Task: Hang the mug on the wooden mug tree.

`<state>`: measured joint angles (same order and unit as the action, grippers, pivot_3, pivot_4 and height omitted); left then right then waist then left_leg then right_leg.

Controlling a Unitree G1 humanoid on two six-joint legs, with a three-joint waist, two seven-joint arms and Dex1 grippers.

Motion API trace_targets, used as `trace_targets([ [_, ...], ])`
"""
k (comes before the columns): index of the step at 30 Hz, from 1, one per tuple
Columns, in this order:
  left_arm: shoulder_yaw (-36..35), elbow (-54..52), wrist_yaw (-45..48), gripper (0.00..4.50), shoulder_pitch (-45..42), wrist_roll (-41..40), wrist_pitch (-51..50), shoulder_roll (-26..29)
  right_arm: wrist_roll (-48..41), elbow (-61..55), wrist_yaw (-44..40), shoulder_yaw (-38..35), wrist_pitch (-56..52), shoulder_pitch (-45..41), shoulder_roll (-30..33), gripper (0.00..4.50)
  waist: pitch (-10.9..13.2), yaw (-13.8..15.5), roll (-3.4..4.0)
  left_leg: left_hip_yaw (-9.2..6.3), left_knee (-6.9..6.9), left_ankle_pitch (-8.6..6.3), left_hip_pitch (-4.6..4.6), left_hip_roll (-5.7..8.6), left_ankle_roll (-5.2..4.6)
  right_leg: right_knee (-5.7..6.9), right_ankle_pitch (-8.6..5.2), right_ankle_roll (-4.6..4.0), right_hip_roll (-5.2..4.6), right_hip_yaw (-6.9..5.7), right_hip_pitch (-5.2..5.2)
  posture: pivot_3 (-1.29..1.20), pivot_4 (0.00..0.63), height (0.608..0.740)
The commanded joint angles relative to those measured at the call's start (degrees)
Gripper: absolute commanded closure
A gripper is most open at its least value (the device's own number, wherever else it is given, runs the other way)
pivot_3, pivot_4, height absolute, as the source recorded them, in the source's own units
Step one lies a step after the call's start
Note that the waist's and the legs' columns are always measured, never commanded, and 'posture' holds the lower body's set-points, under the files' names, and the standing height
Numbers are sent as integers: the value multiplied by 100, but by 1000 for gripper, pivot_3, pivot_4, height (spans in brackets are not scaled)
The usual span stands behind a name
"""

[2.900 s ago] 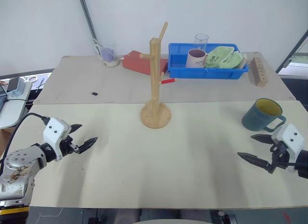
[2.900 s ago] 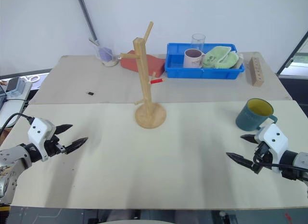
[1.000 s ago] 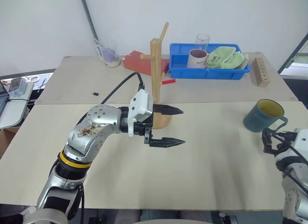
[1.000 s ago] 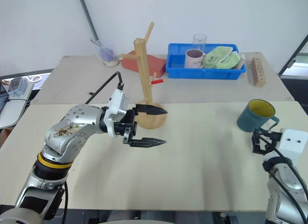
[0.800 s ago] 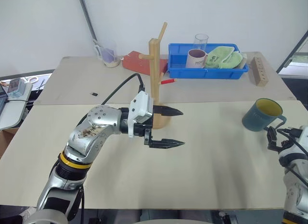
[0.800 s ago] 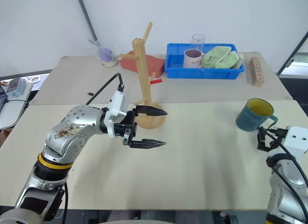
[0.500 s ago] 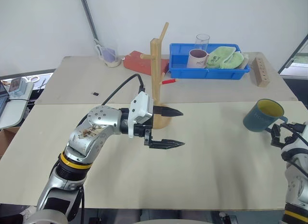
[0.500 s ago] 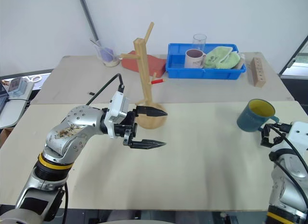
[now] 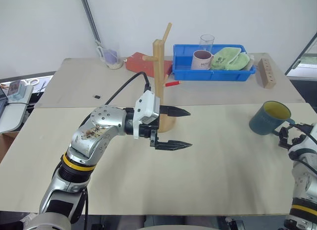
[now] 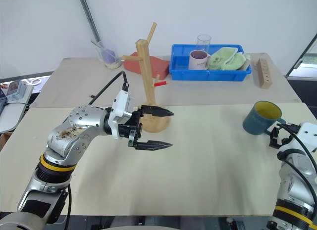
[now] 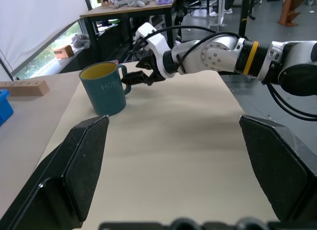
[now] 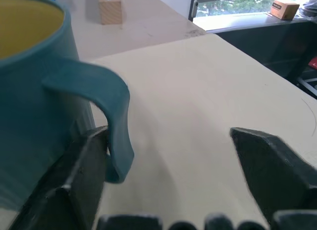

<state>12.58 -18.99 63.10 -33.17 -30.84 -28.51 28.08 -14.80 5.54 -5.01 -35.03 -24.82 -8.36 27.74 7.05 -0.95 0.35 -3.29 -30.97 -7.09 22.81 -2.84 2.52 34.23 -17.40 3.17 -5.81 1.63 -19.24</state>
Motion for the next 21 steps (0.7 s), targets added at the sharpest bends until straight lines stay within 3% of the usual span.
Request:
trace_targets([
  [1, -63, -80, -21, 0, -105, 3, 23, 43, -98, 58, -37, -55, 168, -162, 87, 1851, 0, 2, 0, -1, 0, 0, 0, -1, 0, 0, 0, 0, 24, 36, -1, 0, 150, 740],
  [9, -112, -106, -58, 0, -79, 38, 11, 85, -141, 302, -162, 24, 216, -316, 76, 4447, 0, 0, 0, 0, 0, 0, 2, -1, 0, -1, -1, 0, 59, 102, -2, 0, 150, 740],
  [14, -161, -166, -147, 0, -46, -16, -58, 120, -67, 179, -344, 191, 309, -207, 169, 4447, 0, -1, 0, 0, 0, 0, 2, -1, 0, -1, -1, 0, 63, 107, -1, 0, 150, 740],
  [21, -716, -474, -275, 0, 296, -448, -442, 529, 954, -1219, -1295, 1311, 689, 574, 1447, 4447, -1, -35, 6, 2, 2, 0, 0, -1, 0, -1, -3, 3, 64, 118, -9, 0, 150, 740],
])
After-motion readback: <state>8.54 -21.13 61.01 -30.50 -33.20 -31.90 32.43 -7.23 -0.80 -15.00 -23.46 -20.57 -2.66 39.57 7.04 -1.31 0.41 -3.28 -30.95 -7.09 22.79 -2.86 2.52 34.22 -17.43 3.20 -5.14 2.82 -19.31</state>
